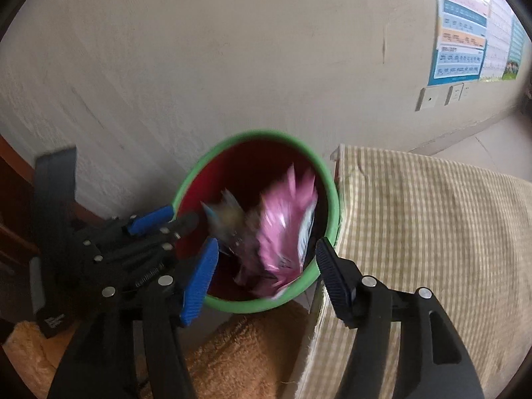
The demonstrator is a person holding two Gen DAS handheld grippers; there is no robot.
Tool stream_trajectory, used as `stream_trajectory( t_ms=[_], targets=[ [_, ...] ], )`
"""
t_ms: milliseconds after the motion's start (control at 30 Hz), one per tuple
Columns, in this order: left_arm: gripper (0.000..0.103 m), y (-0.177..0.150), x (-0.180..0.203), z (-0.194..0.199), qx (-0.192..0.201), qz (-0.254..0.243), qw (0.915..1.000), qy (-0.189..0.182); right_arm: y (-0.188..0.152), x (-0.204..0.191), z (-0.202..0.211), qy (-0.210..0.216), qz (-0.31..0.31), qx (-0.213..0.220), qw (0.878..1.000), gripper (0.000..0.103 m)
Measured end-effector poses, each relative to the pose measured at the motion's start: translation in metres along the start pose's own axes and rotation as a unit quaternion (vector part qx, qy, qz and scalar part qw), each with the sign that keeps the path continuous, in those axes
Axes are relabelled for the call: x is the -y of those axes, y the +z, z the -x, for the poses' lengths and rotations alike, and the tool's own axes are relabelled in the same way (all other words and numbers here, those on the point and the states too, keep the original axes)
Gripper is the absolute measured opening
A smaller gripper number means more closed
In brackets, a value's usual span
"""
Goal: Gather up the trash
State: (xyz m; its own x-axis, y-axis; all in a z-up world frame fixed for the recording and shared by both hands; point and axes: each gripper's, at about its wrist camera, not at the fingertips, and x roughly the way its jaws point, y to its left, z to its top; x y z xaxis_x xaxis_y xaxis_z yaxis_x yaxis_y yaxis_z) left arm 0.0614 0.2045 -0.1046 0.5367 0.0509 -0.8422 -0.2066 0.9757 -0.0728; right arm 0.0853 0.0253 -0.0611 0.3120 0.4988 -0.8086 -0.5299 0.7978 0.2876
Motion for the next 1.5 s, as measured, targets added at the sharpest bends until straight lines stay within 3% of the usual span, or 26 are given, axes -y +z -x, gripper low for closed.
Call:
stream_trajectory(
  t_ms=[100,233,333,400,533,667,800,867,1000,1500],
  targets=[
    [0.057,0.001,0.005,0.005,0.012,0.010,0.9999,0.002,-0.001,0.019,0.024,0.001,-0.029,0.028,0.999,0.069],
    [0.073,0.004,0.036,0.028,0.055,-0.015,0.9979,-0.029,-0.014,0.041,0.077,-0.061,-0.031,0.102,0.992,0.079],
    [0.080,0.010,0.069,0.044,0.087,-0.057,0.9939,-0.037,-0.027,0.051,0.121,-0.106,-0.020,0.164,0.981,0.091],
    [0.094,0.013,0.095,0.060,0.119,-0.081,0.9887,-0.042,-0.038,0.055,0.151,-0.141,-0.012,0.214,0.966,0.096],
    [0.097,0.019,0.138,0.093,0.186,-0.103,0.9748,-0.068,-0.057,0.057,0.197,-0.181,-0.005,0.299,0.937,0.096],
    [0.098,0.018,0.172,0.130,0.254,-0.132,0.9548,-0.080,-0.072,0.065,0.222,-0.182,-0.020,0.337,0.923,0.096],
    [0.098,0.016,0.185,0.145,0.273,-0.131,0.9502,-0.074,-0.094,0.074,0.241,-0.205,-0.037,0.384,0.900,0.096],
    [0.098,0.016,0.188,0.145,0.266,-0.128,0.9527,-0.073,-0.099,0.072,0.248,-0.231,-0.033,0.384,0.894,0.096],
    [0.098,0.017,0.187,0.141,0.256,-0.118,0.9582,-0.047,-0.106,0.082,0.250,-0.221,-0.054,0.384,0.895,0.096],
    [0.098,0.011,0.196,0.135,0.241,-0.131,0.9606,-0.043,-0.107,0.104,0.240,-0.214,-0.096,0.356,0.905,0.096]
  ],
)
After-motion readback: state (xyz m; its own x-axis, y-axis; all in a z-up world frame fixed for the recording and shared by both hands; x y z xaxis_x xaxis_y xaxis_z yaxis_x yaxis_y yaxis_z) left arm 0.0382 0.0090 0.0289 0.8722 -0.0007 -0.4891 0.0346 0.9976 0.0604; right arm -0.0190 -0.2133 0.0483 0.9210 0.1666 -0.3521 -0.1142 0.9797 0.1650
